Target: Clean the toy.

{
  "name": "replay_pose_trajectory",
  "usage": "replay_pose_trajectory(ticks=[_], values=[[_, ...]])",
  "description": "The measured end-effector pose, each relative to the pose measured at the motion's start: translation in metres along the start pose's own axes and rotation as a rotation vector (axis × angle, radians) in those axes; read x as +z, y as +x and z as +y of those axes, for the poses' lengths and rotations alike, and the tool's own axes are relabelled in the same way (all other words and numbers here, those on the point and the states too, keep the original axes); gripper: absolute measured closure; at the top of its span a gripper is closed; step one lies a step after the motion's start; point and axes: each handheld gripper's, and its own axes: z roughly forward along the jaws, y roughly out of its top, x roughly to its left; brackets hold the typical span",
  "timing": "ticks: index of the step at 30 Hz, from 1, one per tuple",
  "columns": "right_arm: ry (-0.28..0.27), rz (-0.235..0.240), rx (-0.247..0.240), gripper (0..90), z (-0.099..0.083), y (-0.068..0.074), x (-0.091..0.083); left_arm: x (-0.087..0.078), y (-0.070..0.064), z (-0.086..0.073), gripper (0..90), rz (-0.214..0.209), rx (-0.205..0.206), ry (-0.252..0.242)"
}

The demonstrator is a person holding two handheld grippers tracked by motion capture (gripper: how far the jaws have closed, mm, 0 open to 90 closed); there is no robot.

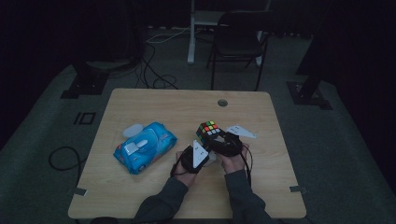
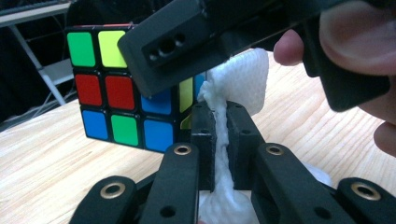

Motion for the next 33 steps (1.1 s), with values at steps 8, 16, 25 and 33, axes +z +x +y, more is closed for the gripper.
replay_pose_trajectory(ticks=[8, 16, 25, 33], values=[[-0.004, -0.006, 0.005, 34.9, 0.0004, -0.0022, -0.0012, -0.0034, 0.0001, 0.0017, 84.0, 0.016, 0.010, -0.016], [-0.004, -0.006, 0.010, 34.9, -0.0001, -0.0026, -0.0015, -0.0047, 0.0000, 0.0023, 83.9, 0.016, 0.010, -0.032], [-0.011, 0.001, 0.019, 34.9, 0.0014, -0.0028, -0.0027, -0.0009, -0.0012, -0.0043, 83.9, 0.017, 0.012, -0.004], [-0.015, 0.000, 0.026, 34.9, 0.0024, -0.0044, -0.0044, 0.0011, -0.0017, -0.0059, 83.8, 0.013, 0.014, 0.006]])
